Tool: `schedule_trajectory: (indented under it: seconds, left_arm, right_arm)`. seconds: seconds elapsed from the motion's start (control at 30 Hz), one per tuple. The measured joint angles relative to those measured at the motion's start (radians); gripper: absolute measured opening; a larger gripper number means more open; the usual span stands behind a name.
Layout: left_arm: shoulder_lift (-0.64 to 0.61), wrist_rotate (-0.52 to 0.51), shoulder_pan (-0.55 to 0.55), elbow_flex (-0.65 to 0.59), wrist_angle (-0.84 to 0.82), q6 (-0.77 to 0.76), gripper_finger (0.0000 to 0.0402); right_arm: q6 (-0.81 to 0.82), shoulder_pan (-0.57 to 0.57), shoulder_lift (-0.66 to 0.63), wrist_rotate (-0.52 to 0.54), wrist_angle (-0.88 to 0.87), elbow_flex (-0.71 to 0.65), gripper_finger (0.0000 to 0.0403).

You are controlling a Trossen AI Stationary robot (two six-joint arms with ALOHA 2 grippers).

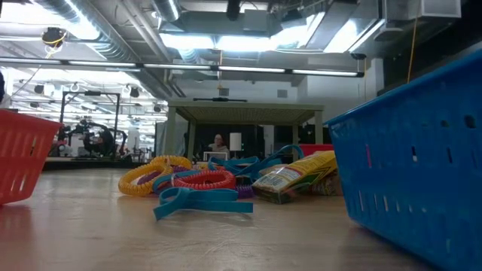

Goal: Pick & Place Office Desk Supplies
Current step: Put the blue rubber band into the red basket

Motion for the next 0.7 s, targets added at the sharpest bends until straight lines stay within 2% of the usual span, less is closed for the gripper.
schedule_trajectory:
  seconds: [0.1, 0.27, 0.37, 0.53, 0.7]
  left_arm:
    - [-0.001, 0.070, 0.025, 0.001, 0.021, -0.010, 0.0127]
    - [0.001, 0.125, 0.013, 0.000, -0.135, 0.101, 0.0136]
    - [-0.001, 0.193, 0.001, 0.001, -0.226, 0.123, 0.0161]
    - [0.039, 0.183, -0.019, -0.001, -0.471, 0.143, 0.0216]
    - [0.103, 0.206, -0.039, 0.002, -0.530, 0.229, 0.0243]
  right_arm:
    - [-0.005, -0.002, 0.000, -0.001, 0.000, 0.000, 0.0114]
    - [-0.045, -0.001, 0.000, -0.007, -0.002, 0.000, 0.0114]
    - [-0.037, -0.001, -0.003, -0.007, -0.008, 0.000, 0.0114]
    - [-0.022, -0.001, -0.011, -0.004, -0.015, 0.000, 0.0114]
    - [-0.020, -0.001, -0.011, -0.005, -0.015, 0.000, 0.0114]
